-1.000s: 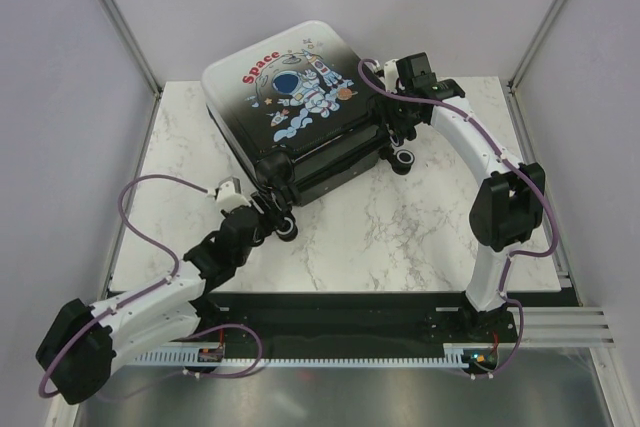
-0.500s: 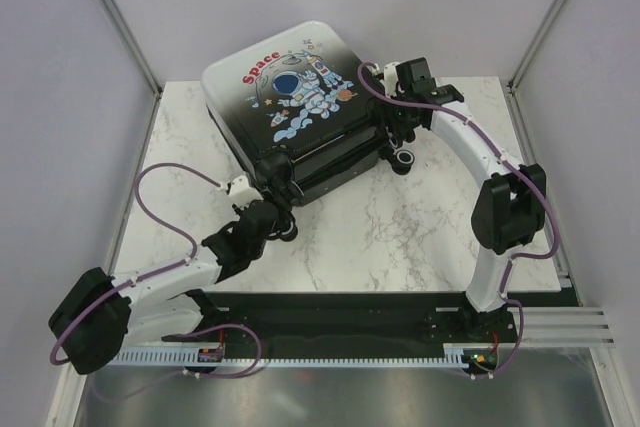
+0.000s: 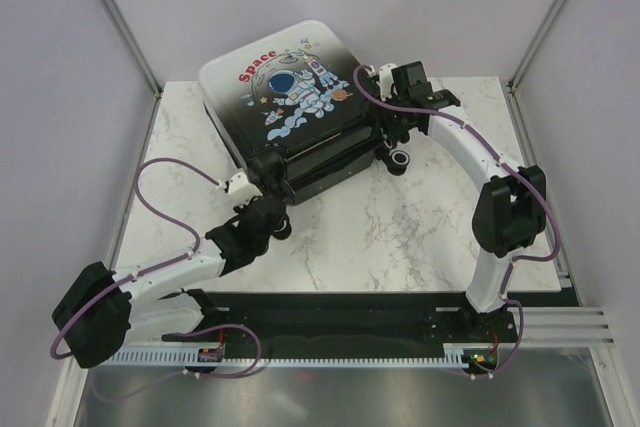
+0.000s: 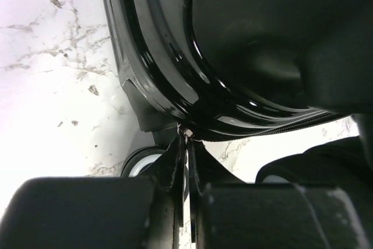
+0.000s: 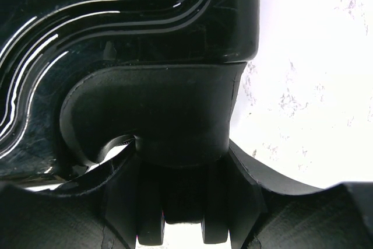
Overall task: Pack the luggage
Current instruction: Zip the luggage at the center of the board.
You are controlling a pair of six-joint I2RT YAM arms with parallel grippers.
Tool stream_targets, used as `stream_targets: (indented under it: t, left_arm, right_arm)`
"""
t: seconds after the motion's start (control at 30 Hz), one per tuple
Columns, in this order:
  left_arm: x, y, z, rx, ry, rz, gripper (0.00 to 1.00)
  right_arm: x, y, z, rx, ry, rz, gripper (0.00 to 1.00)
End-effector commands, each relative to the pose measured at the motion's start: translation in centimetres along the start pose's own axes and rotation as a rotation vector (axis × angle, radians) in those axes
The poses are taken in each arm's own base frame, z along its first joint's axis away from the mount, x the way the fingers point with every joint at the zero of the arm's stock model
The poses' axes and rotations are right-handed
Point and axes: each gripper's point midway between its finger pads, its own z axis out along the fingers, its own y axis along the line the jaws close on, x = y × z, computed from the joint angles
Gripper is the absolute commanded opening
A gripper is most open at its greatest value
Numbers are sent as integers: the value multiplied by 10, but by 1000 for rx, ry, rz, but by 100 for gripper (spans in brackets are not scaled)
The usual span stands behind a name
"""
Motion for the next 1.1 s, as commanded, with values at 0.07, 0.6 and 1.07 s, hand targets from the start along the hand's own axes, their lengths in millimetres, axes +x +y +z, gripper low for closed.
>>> stream_targets:
  t: [0.07,0.6,1.07]
  left_arm:
    - [-17,17,-6,-51,-69,-11,2]
    - [-21,65,-36,-10,-106,-66,2]
    - [-25,77,-38,-80,-127,-134,2]
  right_arm:
    - [-7,62,14,-187,-50,20,0]
    - [17,145,2,-308,10,-34,0]
    - [57,213,-30,-369,104,143,0]
